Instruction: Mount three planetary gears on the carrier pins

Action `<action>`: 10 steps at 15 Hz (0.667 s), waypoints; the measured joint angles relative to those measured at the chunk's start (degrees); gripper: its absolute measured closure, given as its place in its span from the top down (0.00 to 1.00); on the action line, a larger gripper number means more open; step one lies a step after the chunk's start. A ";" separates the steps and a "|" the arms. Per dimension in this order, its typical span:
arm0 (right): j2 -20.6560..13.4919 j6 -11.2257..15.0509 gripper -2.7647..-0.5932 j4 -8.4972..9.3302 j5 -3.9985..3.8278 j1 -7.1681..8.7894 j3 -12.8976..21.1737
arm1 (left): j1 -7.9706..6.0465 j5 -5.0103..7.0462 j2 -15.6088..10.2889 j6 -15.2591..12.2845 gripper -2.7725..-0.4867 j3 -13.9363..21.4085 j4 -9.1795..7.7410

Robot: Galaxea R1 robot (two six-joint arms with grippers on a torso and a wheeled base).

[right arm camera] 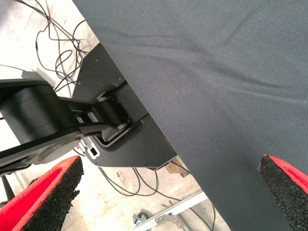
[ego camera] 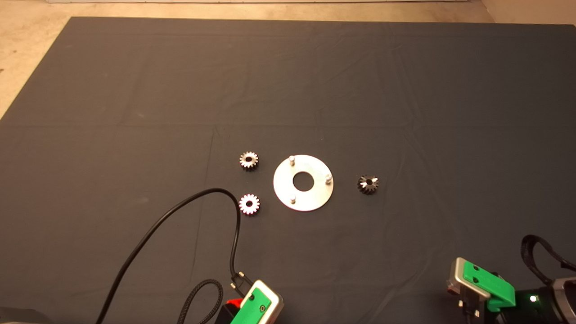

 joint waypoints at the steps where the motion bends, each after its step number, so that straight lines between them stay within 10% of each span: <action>1: 0.00 0.00 0.99 0.01 0.02 -0.10 0.00 | 0.00 0.00 0.02 0.00 0.99 0.00 -0.01; 7: -0.02 -0.09 0.99 0.01 -0.06 -0.11 -0.02 | 0.00 0.00 0.11 0.00 0.99 0.00 -0.01; 10: 0.15 -0.15 0.99 0.08 -1.76 1.05 -0.24 | 0.00 -0.01 0.24 0.00 0.99 0.00 -0.04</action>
